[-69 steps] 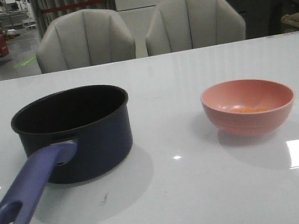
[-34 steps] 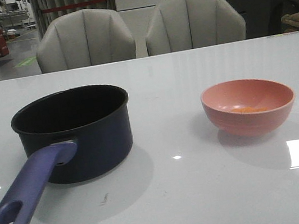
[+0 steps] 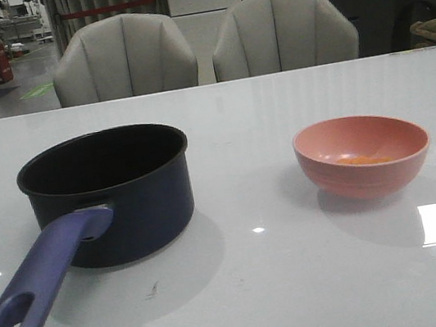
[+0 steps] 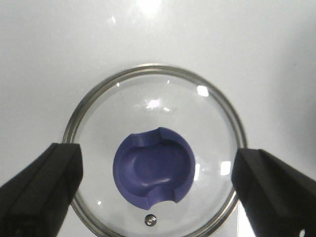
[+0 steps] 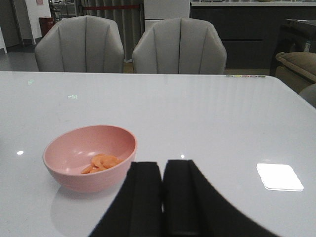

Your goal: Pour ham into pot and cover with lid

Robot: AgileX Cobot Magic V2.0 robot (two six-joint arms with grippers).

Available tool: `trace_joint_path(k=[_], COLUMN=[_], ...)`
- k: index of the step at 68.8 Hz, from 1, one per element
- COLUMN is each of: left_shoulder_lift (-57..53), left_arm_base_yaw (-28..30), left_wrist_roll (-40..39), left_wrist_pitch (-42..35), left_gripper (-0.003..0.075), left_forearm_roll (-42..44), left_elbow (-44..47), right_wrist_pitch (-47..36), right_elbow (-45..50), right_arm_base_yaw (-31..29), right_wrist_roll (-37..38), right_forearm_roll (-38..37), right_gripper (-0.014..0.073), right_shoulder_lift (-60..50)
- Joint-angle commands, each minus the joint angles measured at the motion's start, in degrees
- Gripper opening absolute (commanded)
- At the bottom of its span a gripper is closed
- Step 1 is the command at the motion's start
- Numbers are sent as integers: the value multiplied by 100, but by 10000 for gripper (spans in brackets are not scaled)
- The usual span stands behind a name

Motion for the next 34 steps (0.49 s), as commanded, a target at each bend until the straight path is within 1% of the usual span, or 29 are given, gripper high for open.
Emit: trace_joint_path(k=[1, 14, 27, 34], left_shoulder_lift=[-873, -2145, -3119, -3708], left_arm_base_yaw=[-62, -386, -787, -860], left_wrist_roll=[-14, -14, -14, -14], left_wrist_pitch=[-411, -1051, -1446, -1587], left_gripper=[657, 657, 657, 657], left_forearm_roll=[-221, -360, -371, -619], left_elbow=[89, 826, 1470, 1872], right_wrist_pitch=[-522, -522, -522, -522], right_elbow=[-35, -35, -35, -35], right_arm_base_yaw=[18, 18, 18, 18], right_wrist_roll=[-37, -37, -37, -37], right_forearm_roll=[-60, -60, -60, -60], right_gripper=[146, 146, 146, 146], right_shoulder_lift=[-119, -119, -119, -119])
